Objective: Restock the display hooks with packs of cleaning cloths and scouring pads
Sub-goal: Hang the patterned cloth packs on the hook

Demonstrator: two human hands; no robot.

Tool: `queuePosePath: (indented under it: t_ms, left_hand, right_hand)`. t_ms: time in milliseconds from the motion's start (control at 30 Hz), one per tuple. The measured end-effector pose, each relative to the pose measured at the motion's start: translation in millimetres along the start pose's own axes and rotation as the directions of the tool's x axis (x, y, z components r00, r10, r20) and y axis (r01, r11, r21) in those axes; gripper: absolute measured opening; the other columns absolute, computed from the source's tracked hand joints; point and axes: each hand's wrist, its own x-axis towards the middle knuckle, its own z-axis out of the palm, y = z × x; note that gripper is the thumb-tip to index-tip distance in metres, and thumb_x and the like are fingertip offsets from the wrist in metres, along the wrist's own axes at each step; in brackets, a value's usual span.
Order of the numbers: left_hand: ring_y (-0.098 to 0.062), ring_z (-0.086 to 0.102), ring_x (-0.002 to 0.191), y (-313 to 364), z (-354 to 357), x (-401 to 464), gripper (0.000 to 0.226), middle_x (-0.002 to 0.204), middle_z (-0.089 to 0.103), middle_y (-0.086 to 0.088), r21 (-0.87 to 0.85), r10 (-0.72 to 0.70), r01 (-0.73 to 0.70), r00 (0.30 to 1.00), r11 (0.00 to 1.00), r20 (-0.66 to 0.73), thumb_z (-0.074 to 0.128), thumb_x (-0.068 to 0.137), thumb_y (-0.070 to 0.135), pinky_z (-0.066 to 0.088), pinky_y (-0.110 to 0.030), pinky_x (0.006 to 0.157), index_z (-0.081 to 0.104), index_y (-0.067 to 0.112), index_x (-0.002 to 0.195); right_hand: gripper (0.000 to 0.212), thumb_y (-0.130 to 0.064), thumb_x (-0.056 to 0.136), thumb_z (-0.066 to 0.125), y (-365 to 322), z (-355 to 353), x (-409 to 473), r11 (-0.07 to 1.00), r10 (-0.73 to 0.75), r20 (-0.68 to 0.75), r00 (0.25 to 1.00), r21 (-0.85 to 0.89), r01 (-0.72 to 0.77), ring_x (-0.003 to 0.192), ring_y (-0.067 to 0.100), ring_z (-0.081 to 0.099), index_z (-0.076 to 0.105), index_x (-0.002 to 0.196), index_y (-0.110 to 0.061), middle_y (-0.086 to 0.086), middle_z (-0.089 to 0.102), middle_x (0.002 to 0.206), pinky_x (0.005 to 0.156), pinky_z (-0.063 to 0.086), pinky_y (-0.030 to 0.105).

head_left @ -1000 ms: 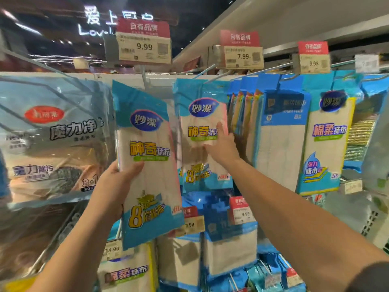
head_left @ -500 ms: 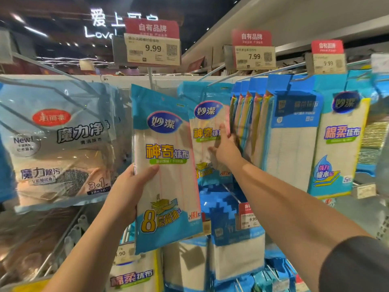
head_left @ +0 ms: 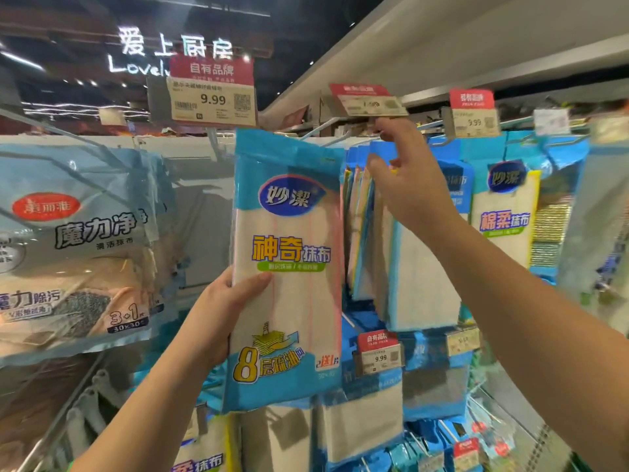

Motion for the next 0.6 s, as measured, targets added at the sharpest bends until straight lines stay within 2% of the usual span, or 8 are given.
queuePosePath:
  t_ms: [67,167,233,367,600]
  left_hand:
    - [-0.038,0.073,0.096,0,9,1,0.041,0.110,0.075,-0.014,-0.008,0.007,-0.007,1.000,1.000,0.030,0.076,0.081,0.031,0.060,-0.056,0.079,0.064,0.020,0.119]
    - [-0.038,0.074,0.096,2,25,1,0.042,0.110,0.075,-0.013,-0.027,0.017,-0.015,0.997,1.000,0.080,0.075,0.081,0.028,0.061,-0.054,0.078,0.062,0.017,0.120]
    - [-0.038,0.074,0.096,3,32,1,0.041,0.110,0.075,-0.014,-0.034,0.024,-0.020,0.995,0.999,0.099,0.079,0.081,0.026,0.060,-0.055,0.080,0.063,0.017,0.118]
    - [-0.038,0.073,0.098,6,40,3,0.042,0.111,0.075,-0.013,-0.036,0.031,-0.026,0.991,0.999,0.134,0.077,0.079,0.027,0.059,-0.057,0.082,0.063,0.019,0.119]
    - [-0.037,0.073,0.099,3,46,5,0.044,0.114,0.075,-0.012,-0.023,0.024,-0.021,0.983,1.000,0.183,0.074,0.080,0.029,0.059,-0.054,0.082,0.064,0.021,0.122]
  right_hand:
    - [0.047,-0.012,0.093,0.053,-4,-14,6,0.997,-0.062,0.014,0.998,-0.045,0.062,0.120,-0.001,0.042,0.050,0.139,-0.017,-0.015,0.045,0.131,0.102,0.036,0.016]
    - [0.049,-0.016,0.094,0.052,-8,-27,14,0.990,-0.073,0.064,0.995,-0.112,0.080,0.134,0.012,0.041,0.047,0.143,-0.016,-0.004,0.046,0.145,0.111,0.030,0.023]
    - [0.047,-0.016,0.096,0.053,-10,-34,19,0.984,-0.073,0.094,0.993,-0.154,0.087,0.137,0.015,0.040,0.048,0.143,-0.015,0.000,0.046,0.148,0.112,0.029,0.022]
    - [0.048,-0.016,0.097,0.055,-14,-41,26,0.965,-0.067,0.118,0.991,-0.243,0.094,0.138,0.014,0.039,0.046,0.144,-0.017,0.000,0.045,0.150,0.111,0.026,0.020]
    - [0.049,-0.021,0.099,0.054,-18,-46,25,0.965,0.016,0.161,0.987,-0.262,0.027,0.141,0.008,0.031,0.041,0.147,-0.025,-0.007,0.038,0.155,0.105,0.033,0.022]
